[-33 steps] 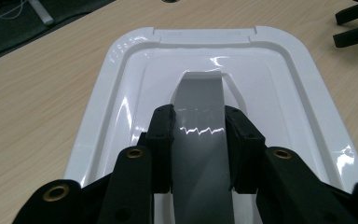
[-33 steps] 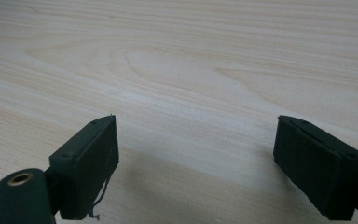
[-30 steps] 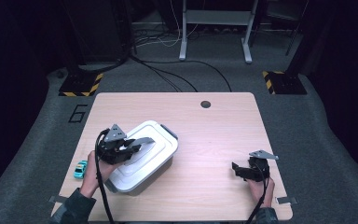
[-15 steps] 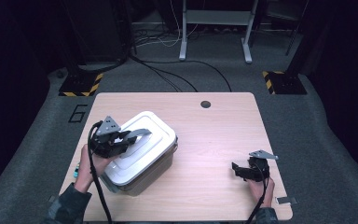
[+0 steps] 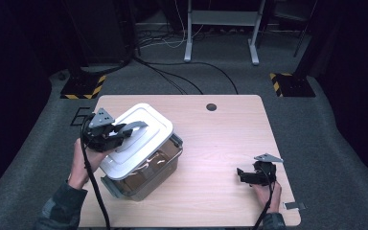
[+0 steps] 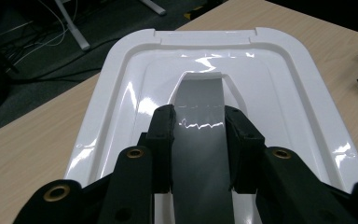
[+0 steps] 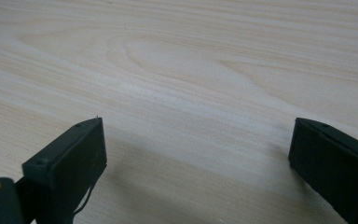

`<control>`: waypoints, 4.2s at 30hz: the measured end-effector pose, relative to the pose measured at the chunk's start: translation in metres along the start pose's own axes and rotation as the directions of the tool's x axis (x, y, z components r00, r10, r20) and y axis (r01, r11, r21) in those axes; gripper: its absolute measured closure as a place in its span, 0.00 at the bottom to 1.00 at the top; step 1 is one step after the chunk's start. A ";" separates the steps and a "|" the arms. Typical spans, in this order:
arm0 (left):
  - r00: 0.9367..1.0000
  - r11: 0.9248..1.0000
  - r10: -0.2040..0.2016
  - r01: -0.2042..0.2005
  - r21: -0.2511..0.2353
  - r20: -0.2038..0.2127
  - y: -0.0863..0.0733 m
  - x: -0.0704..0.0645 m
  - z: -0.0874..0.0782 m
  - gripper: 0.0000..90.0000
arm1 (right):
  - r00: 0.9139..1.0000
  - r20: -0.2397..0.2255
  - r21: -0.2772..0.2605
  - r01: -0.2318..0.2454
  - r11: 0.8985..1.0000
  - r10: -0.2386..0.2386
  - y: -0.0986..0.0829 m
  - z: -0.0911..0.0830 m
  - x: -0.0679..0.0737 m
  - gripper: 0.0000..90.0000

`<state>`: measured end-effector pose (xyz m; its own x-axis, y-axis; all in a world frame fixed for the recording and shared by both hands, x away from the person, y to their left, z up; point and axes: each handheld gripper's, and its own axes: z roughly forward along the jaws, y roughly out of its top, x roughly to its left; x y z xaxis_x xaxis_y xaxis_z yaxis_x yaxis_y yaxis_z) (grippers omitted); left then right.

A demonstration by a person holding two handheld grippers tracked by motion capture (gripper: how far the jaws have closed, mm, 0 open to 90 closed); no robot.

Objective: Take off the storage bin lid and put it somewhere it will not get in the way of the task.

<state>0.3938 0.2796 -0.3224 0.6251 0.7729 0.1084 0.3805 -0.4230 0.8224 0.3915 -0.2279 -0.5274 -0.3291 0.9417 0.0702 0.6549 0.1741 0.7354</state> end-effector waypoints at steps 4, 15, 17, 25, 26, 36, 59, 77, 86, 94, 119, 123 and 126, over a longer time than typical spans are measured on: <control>1.000 1.000 -0.007 0.007 0.003 -0.010 0.003 0.005 -0.001 0.74 | 1.000 0.012 0.007 0.009 1.000 -0.009 0.000 0.001 0.002 0.03; 0.998 1.000 -0.026 0.026 0.001 -0.050 0.011 0.025 -0.002 0.74 | 0.998 0.041 0.026 0.050 0.998 -0.051 0.001 0.003 0.006 0.02; 0.998 1.000 -0.027 0.027 0.005 -0.055 0.012 0.029 -0.002 0.74 | 0.998 0.042 0.024 0.046 0.999 -0.047 0.001 0.003 0.006 0.02; 0.994 0.998 -0.051 0.053 0.016 -0.094 0.017 0.047 0.002 0.74 | 0.998 0.042 0.023 0.048 0.999 -0.049 0.001 0.003 0.006 0.02; 0.994 0.998 -0.053 0.055 0.018 -0.097 0.018 0.050 0.003 0.74 | 0.998 0.042 0.023 0.048 0.999 -0.049 0.001 0.003 0.006 0.02; 0.989 0.997 -0.071 0.076 0.029 -0.131 0.024 0.071 0.008 0.74 | 0.998 0.042 0.023 0.049 0.999 -0.050 0.001 0.004 0.006 0.02; 0.969 0.986 -0.139 0.154 0.059 -0.203 0.018 0.114 0.039 0.74 | 0.998 0.042 0.022 0.049 0.999 -0.050 0.001 0.004 0.006 0.02; 0.939 0.966 -0.226 0.251 0.067 -0.259 -0.007 0.157 0.064 0.74 | 0.998 0.043 0.022 0.048 0.999 -0.049 0.001 0.004 0.007 0.02; 0.922 0.950 -0.270 0.303 0.081 -0.276 -0.026 0.170 0.076 0.74 | 0.998 0.044 0.021 0.048 0.999 -0.049 0.001 0.004 0.007 0.03; 0.914 0.931 -0.306 0.346 0.117 -0.265 -0.052 0.178 0.101 0.74 | 0.998 0.044 0.021 0.048 0.999 -0.049 0.001 0.004 0.007 0.03; 0.906 0.897 -0.332 0.390 0.210 -0.262 -0.091 0.178 0.139 0.74 | 0.998 0.046 0.020 0.049 0.999 -0.050 0.001 0.004 0.007 0.03; 0.904 0.888 -0.343 0.400 0.225 -0.253 -0.095 0.178 0.143 0.74 | 0.998 0.046 0.019 0.047 0.999 -0.048 0.001 0.004 0.007 0.03; 0.906 0.885 -0.346 0.402 0.236 -0.245 -0.097 0.178 0.145 0.74 | 0.998 0.045 0.019 0.047 0.999 -0.048 0.001 0.004 0.007 0.03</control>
<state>0.5668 0.3900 -0.4639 0.2677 0.9622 -0.0500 0.7490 -0.1752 0.6390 0.3926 -0.2202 -0.5285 -0.3293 0.9442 0.0042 0.6510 0.2238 0.7253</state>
